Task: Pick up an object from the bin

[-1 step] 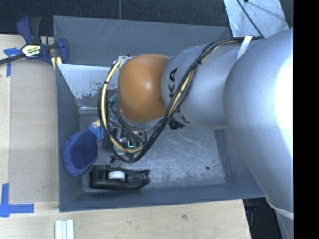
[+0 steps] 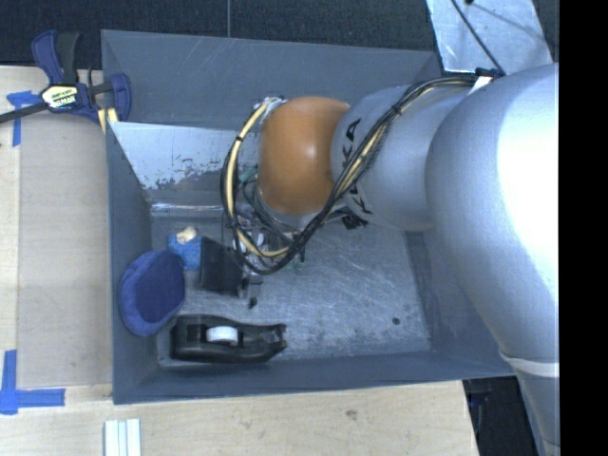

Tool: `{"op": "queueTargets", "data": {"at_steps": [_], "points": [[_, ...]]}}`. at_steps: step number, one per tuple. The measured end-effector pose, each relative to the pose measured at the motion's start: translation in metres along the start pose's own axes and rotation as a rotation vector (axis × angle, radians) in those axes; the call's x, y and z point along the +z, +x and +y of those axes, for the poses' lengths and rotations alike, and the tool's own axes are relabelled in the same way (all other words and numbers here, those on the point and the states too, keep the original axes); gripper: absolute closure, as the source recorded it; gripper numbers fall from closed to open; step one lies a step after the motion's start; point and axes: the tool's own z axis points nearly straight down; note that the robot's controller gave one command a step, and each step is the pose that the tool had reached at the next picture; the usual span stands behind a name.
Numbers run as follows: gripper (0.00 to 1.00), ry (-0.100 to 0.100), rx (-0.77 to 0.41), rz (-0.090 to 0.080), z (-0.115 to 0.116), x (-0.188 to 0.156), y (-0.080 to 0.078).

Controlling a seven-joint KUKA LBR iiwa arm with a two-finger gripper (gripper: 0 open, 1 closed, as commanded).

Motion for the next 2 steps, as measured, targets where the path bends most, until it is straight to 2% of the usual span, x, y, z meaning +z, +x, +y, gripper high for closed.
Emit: {"op": "queueTargets", "data": {"at_steps": [1, 2], "points": [[1.00, -0.002, -0.003, -0.003, 0.004, -0.004, 0.000], [1.00, -0.004, 0.081, -0.012, 0.002, -0.178, -0.026]]}}
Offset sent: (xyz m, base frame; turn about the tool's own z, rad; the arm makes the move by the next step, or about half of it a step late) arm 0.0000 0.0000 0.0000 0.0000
